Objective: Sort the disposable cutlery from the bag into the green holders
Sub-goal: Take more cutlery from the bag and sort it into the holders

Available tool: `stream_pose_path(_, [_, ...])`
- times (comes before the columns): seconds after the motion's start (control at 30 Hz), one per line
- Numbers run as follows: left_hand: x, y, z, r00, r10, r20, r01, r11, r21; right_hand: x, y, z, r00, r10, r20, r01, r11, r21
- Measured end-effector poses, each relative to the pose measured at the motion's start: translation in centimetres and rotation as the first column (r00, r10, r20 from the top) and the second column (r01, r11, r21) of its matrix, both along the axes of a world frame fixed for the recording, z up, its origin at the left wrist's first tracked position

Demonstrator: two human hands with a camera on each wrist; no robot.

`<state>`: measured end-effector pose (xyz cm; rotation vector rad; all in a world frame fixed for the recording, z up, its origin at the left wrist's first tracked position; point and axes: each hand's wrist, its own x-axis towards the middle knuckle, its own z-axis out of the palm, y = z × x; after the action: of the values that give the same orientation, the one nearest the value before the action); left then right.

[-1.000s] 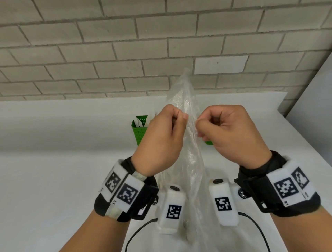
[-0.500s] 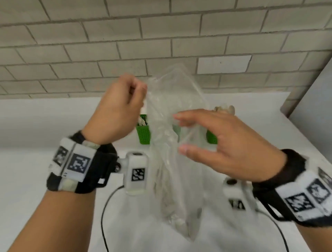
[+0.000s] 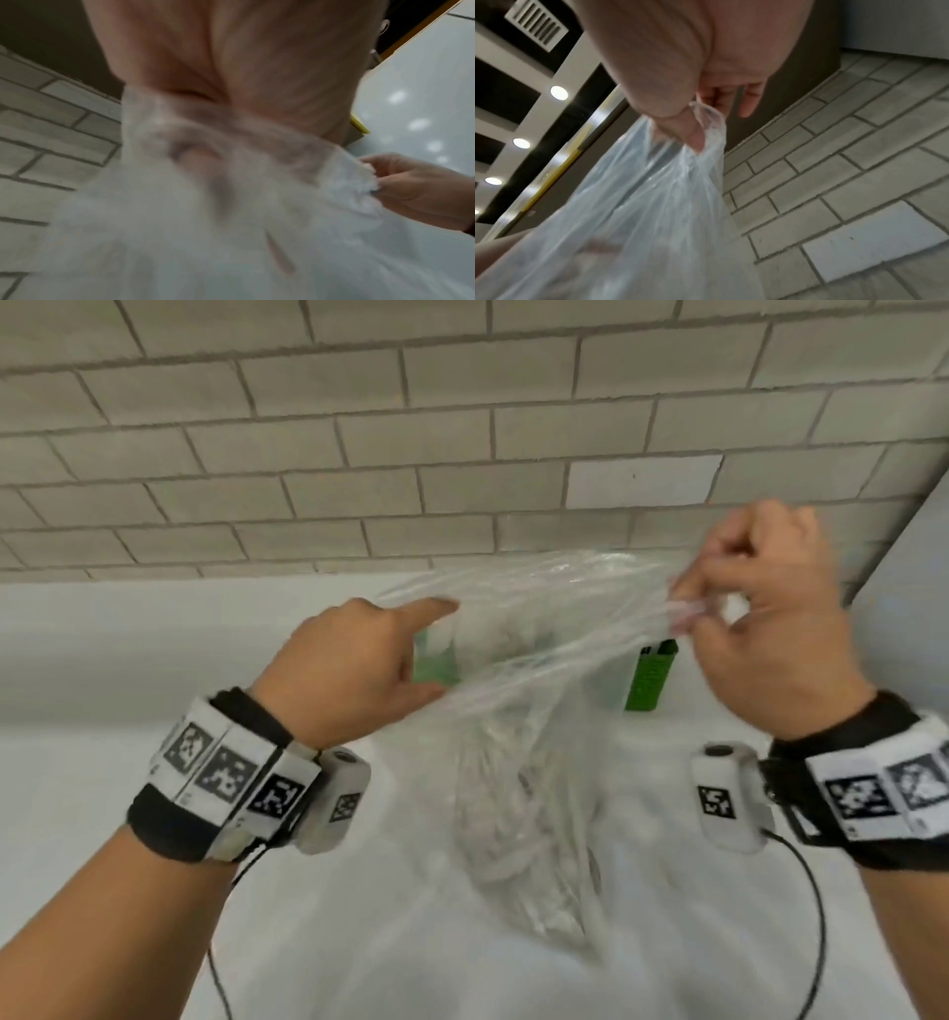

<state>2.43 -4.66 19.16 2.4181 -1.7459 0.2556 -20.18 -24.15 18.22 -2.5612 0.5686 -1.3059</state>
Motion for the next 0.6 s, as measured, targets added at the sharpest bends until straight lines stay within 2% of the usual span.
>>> stream_pose_path(0.03, [-0.1,-0.2,-0.3,0.998,-0.012,0.063,0.013,1.000,-0.006,0.0,-0.1,-0.7,0.995,-0.050,-0.085,0.053,0.998,0.035])
stream_pose_path(0.1, [-0.4,-0.9,-0.9,0.982,0.039,0.187,-0.037,0.999,-0.015,-0.2,0.4,-0.7,0.959,-0.029,-0.281,0.089,0.976,0.199])
stream_pose_path(0.17, [0.0,-1.9,-2.0,0.949,0.157,0.272,-0.162,0.987,-0.004,0.0,1.6,-0.5,0.860,0.022,-0.510,0.150,0.945,0.292])
stream_pose_path(0.23, [0.3,-3.0,-3.4,0.913,0.240,0.329,-0.269,0.962,0.047,0.8,3.0,-1.2,0.722,0.023,-0.692,0.199,0.950,0.240])
stream_pose_path(0.3, [0.3,-4.2,-4.0,0.919,0.257,0.298,-0.301,0.948,0.109,1.6,4.3,-2.1,0.663,0.080,-0.744,0.133,0.966,0.222])
stream_pose_path(0.37, [0.9,-5.1,-4.1,0.935,0.255,0.245,-0.300,0.940,0.164,1.6,4.6,-2.3,0.696,0.253,-0.672,0.050,0.916,0.397])
stream_pose_path(0.43, [1.9,-5.3,-4.2,0.955,0.252,0.154,-0.280,0.937,0.207,1.1,4.0,-1.8,0.805,0.344,-0.483,-0.054,0.854,0.518])
stream_pose_path(0.47, [2.2,-5.1,-4.1,0.963,0.271,0.003,-0.266,0.946,0.185,0.9,3.2,-1.7,0.880,0.286,-0.379,-0.085,0.880,0.467])
stream_pose_path(0.5, [2.4,-4.9,-3.6,0.930,0.254,-0.265,-0.235,0.967,0.103,0.9,2.3,-1.8,0.948,0.174,-0.268,-0.069,0.930,0.360])
stream_pose_path(0.53, [2.2,-4.6,-3.0,0.790,0.175,-0.587,-0.233,0.972,-0.022,0.9,1.4,-2.1,0.982,0.045,-0.182,0.000,0.971,0.237])
stream_pose_path(0.57, [1.8,-4.2,-2.3,0.558,0.033,-0.829,-0.286,0.946,-0.155,1.0,1.0,-2.5,0.988,-0.064,-0.143,0.086,0.984,0.153])
stream_pose_path(0.6, [1.0,-3.9,-1.7,0.355,-0.103,-0.929,-0.376,0.894,-0.243,1.1,0.8,-2.9,0.979,-0.108,-0.173,0.137,0.976,0.167])
